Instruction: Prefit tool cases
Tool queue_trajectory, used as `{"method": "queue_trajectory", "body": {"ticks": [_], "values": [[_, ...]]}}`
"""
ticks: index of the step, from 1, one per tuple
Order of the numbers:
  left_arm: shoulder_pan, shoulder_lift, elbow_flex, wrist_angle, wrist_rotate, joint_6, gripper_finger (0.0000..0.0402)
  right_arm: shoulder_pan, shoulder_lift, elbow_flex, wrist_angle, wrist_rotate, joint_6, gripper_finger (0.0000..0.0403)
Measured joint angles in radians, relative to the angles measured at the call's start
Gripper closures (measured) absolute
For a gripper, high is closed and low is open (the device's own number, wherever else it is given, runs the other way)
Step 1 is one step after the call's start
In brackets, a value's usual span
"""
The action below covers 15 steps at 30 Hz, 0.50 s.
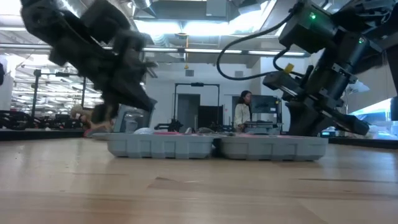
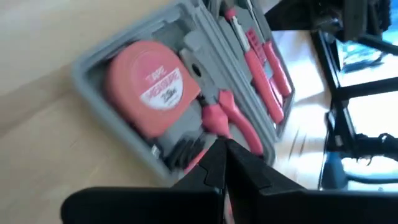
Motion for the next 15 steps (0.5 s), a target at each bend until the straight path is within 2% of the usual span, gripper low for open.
{"method": "queue_trajectory", "body": {"ticks": [5, 9, 12, 15], "values": [[-0.038, -0.242, -0.006, -0.334, -0.104, 0.017, 0.0401, 0.000, 0.000, 0.002, 0.001, -0.001, 0.003, 0.0403], [-0.088, -0.344, -0.019, -0.568, -0.177, -0.010, 0.0402, 0.000, 0.001, 0.009, -0.006, -0.002, 0.009, 0.0403], [-0.108, -0.353, -0.077, -0.540, -0.179, -0.084, 0.0402, 0.000, 0.030, 0.035, -0.005, -0.002, 0.010, 0.0403], [-0.115, -0.322, -0.145, -0.392, -0.190, -0.175, 0.0402, 0.000, 0.092, 0.075, 0.035, -0.022, -0.001, 0.0403]]}}
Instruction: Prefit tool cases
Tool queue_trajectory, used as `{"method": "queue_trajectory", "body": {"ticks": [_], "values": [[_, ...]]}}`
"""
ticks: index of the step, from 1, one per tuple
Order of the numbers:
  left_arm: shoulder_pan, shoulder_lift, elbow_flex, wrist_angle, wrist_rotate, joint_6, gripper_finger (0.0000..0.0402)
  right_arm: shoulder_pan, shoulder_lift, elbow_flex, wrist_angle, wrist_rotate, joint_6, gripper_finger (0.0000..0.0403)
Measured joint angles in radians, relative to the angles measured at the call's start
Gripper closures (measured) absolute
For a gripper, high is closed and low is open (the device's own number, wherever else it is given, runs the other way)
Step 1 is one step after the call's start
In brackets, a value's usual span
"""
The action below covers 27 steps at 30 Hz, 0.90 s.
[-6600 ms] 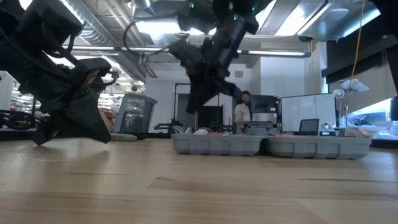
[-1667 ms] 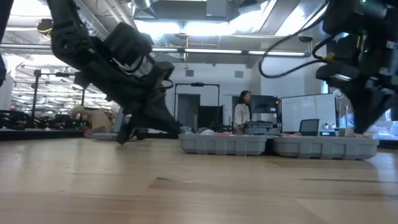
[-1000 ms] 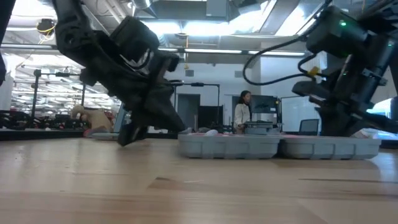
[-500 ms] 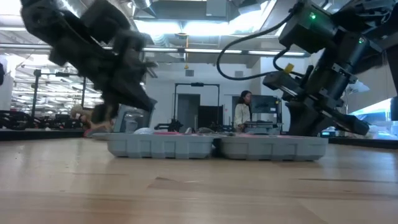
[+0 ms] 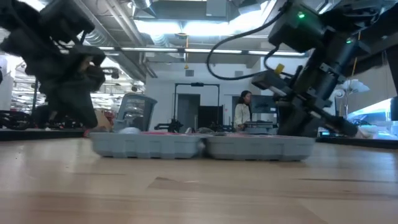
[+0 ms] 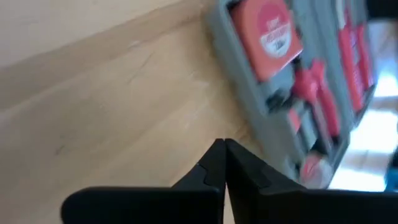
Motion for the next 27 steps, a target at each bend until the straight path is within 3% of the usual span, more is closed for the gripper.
{"method": "queue_trajectory", "body": {"ticks": [4, 13, 27], "values": [[-0.001, 0.050, -0.038, 0.115, -0.015, -0.074, 0.0402, 0.000, 0.086, 0.075, 0.025, -0.015, -0.023, 0.0403], [-0.063, 0.171, -0.039, 0.128, -0.025, -0.148, 0.0402, 0.000, 0.154, 0.184, 0.025, -0.024, -0.081, 0.0403], [-0.084, 0.147, -0.042, 0.207, -0.054, -0.205, 0.0402, 0.001, 0.174, 0.184, 0.010, -0.056, -0.077, 0.0403]]}}
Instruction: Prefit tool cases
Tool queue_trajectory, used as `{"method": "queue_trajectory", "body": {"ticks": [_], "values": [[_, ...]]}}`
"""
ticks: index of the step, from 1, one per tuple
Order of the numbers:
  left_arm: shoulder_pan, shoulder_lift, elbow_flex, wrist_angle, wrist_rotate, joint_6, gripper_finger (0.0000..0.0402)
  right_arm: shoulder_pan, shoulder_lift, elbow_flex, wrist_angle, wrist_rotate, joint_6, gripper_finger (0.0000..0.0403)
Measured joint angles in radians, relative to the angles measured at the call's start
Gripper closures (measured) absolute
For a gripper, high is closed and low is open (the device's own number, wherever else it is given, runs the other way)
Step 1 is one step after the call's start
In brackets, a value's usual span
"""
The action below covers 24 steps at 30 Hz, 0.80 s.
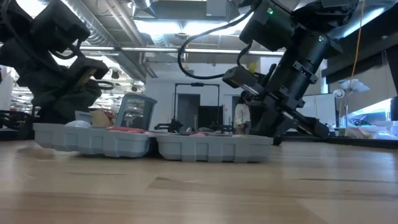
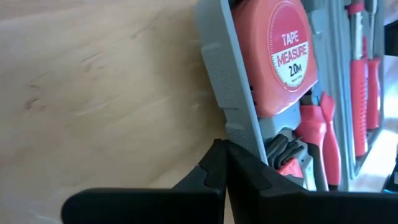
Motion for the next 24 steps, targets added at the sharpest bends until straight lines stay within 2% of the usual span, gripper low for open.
{"method": "queue_trajectory", "body": {"ticks": [17, 21, 24], "values": [[0.000, -0.186, 0.022, -0.051, -0.009, -0.017, 0.0401, 0.000, 0.003, 0.000, -0.007, 0.000, 0.000, 0.0403], [0.002, -0.230, 0.036, 0.022, -0.052, -0.025, 0.0401, 0.000, 0.005, 0.000, 0.013, -0.001, -0.001, 0.0403], [0.002, -0.239, 0.029, 0.013, -0.092, -0.022, 0.0401, 0.000, 0.007, 0.000, 0.035, -0.001, -0.001, 0.0403]]}}
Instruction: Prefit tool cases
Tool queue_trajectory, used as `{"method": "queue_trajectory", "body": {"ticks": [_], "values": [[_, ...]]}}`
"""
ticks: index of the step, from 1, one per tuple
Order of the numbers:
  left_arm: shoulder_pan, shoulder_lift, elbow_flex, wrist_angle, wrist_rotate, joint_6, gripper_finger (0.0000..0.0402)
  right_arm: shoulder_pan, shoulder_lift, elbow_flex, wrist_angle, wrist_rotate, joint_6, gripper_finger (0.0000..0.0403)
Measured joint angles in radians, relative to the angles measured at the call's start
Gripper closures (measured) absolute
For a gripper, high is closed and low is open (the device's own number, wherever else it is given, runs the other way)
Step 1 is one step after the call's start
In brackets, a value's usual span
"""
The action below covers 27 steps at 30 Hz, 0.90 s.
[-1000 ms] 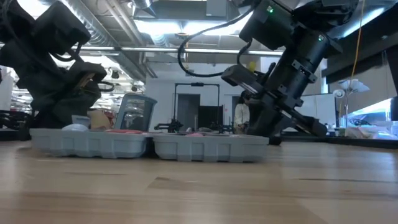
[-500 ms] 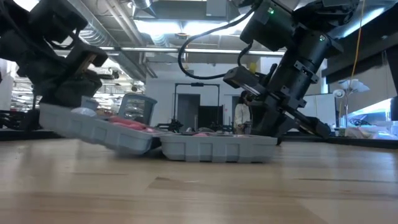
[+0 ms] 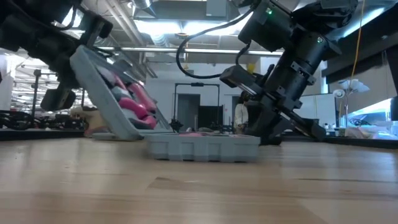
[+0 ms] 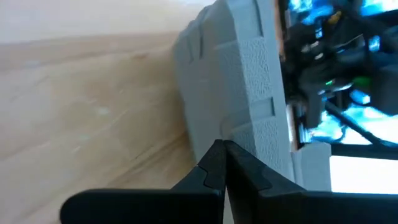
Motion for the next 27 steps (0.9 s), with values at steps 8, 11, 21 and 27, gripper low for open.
{"method": "queue_trajectory", "body": {"ticks": [8, 11, 21, 27], "values": [[0.002, 0.000, 0.006, 0.019, -0.026, 0.000, 0.0401, -0.001, 0.002, 0.000, 0.040, 0.002, 0.009, 0.0403], [0.002, 0.012, 0.029, 0.020, -0.034, 0.009, 0.0401, -0.001, 0.002, 0.000, 0.044, 0.003, 0.011, 0.0403], [0.044, 0.152, 0.147, 0.042, -0.051, 0.092, 0.0401, -0.001, 0.002, -0.002, 0.139, 0.036, 0.028, 0.0403], [0.048, 0.318, 0.205, 0.177, -0.046, 0.127, 0.0401, -0.001, 0.002, -0.002, 0.152, 0.038, 0.028, 0.0403]]}}
